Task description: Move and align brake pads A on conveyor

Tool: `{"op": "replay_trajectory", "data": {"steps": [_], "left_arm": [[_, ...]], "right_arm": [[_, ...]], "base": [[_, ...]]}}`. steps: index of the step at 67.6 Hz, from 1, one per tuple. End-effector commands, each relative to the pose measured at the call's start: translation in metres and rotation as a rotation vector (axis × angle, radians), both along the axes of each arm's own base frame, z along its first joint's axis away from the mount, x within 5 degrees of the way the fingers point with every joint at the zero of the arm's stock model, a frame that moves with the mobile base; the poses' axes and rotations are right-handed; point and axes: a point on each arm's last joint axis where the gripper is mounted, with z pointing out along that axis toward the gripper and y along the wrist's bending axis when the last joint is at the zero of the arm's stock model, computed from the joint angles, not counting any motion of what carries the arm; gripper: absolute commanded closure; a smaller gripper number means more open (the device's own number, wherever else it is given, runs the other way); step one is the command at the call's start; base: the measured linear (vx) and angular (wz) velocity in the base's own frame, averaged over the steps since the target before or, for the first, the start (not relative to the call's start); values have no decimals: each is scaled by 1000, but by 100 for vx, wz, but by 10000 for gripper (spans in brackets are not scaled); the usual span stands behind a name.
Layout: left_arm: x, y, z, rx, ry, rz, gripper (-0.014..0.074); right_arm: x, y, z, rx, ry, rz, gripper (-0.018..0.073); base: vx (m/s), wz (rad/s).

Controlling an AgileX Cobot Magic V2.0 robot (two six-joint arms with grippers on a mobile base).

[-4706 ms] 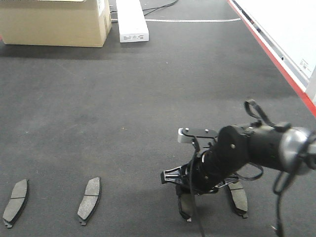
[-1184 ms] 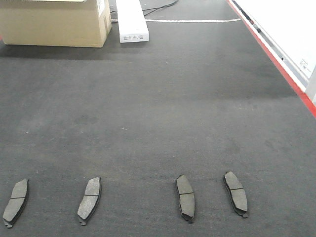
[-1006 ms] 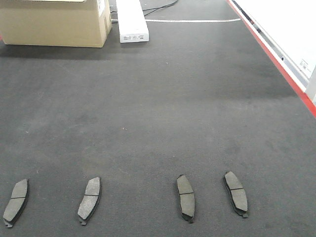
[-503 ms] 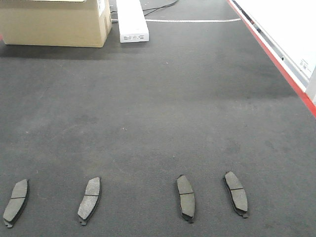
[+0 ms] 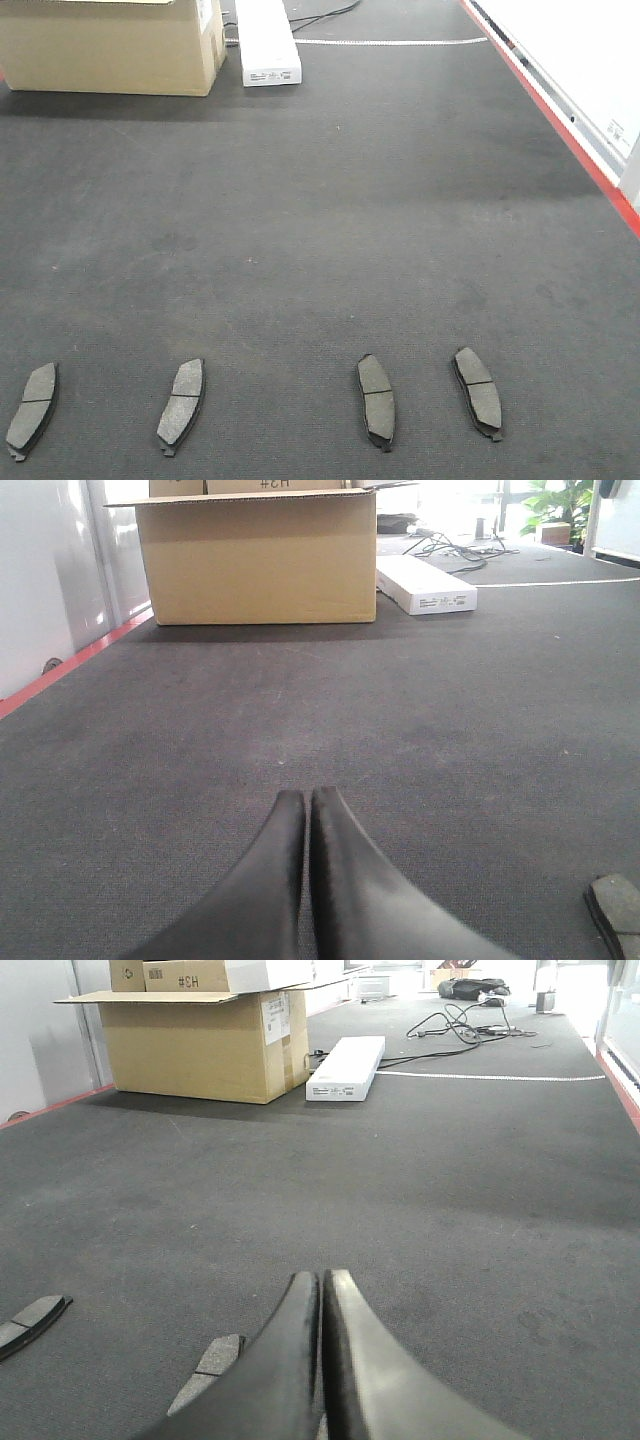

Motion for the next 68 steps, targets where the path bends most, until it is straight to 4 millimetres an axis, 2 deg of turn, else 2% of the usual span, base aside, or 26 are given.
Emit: {"op": "replay_trajectory", "data": {"steps": [1,40,49,55,68], "left_arm": [[0,0,1,-11,-65,-4,602],[0,0,1,-11,-65,-4,602],[0,0,1,-11,-64,-4,602],[0,0,1,-11,-64,-4,602],[0,0,1,-11,-64,-4,602]], "right_arm": [[-3,-1,14,15,-103,9,571],[-1,-1,12,-25,-124,-16,571],[13,5,0,-50,-136,-107,571],[20,4,-14,-59,-130,-199,571],[27,-3,-39,44,-104,-423,571]], "base": [[0,0],[0,0],[0,0],[0,0],[0,0]]}}
